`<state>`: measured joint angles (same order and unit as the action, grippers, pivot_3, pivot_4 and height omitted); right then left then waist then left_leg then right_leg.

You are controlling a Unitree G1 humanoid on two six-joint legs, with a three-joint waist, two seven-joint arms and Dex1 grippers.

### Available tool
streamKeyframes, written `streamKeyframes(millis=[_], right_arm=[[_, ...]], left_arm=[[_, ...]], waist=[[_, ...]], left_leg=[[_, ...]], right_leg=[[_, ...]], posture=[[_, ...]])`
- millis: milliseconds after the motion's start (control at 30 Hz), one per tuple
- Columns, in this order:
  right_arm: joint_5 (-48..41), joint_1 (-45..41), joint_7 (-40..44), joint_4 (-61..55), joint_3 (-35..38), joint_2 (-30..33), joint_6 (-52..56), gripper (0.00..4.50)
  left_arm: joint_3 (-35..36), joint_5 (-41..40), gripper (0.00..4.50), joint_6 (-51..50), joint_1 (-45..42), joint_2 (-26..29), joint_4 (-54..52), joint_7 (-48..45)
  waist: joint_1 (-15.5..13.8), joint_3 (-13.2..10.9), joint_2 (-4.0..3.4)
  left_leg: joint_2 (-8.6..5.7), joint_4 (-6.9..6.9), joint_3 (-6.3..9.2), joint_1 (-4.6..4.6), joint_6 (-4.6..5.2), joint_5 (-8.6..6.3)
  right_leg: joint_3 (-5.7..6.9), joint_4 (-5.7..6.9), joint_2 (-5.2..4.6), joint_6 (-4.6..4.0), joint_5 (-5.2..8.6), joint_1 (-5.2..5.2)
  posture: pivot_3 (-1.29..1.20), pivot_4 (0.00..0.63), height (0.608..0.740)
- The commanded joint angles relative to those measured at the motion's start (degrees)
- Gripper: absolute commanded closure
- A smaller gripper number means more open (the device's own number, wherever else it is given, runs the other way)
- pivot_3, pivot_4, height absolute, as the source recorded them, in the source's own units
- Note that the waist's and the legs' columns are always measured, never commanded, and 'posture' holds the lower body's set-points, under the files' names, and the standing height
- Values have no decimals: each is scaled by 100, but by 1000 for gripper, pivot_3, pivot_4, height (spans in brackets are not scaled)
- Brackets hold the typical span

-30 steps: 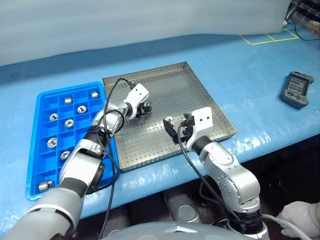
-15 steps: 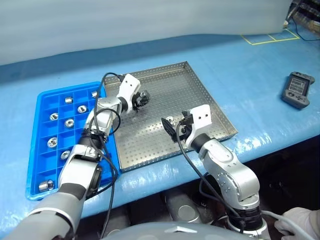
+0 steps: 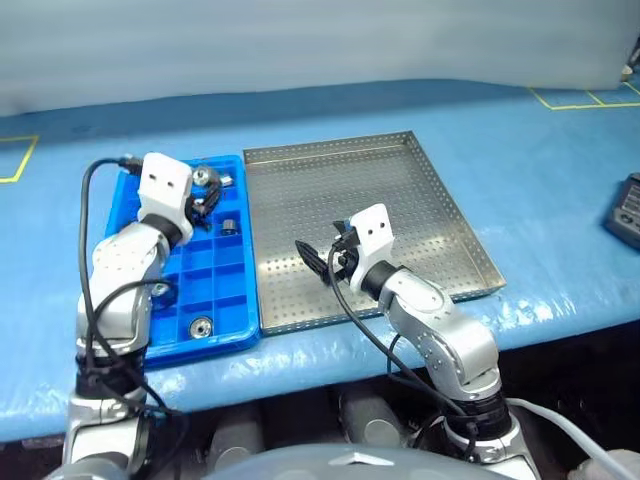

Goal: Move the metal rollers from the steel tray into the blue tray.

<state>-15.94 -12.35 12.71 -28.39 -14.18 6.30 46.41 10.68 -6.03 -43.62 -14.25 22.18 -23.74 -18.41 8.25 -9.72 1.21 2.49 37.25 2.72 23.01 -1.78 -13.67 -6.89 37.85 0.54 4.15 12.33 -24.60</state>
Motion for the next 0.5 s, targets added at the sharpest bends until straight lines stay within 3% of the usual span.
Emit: streamKeyframes(millis=[33,233,500], right_arm=[[-46,-92,102,-69,-77,-51,-117,0],[-56,-142,146,-26,-77,-79,-115,0],[-25,-7,31,-151,-20,-90,-98,0]], left_arm=[[99,-16,2634,-90,239,-60,-409,222],[-1,-233,2634,-221,500,-250,-178,253],[-341,-163,2634,-335,792,-163,227,164]], waist=[[-121,0,1],[-286,1,2],[-270,1,2]], left_leg=[[0,1,1,0,0,0],[0,9,-1,0,0,0],[3,8,-1,-1,0,0]], right_leg=[[3,1,0,0,0,0],[4,1,1,0,-2,4],[4,1,3,-1,-2,2]], posture=[[-15,150,740],[-14,150,740],[-67,150,740]])
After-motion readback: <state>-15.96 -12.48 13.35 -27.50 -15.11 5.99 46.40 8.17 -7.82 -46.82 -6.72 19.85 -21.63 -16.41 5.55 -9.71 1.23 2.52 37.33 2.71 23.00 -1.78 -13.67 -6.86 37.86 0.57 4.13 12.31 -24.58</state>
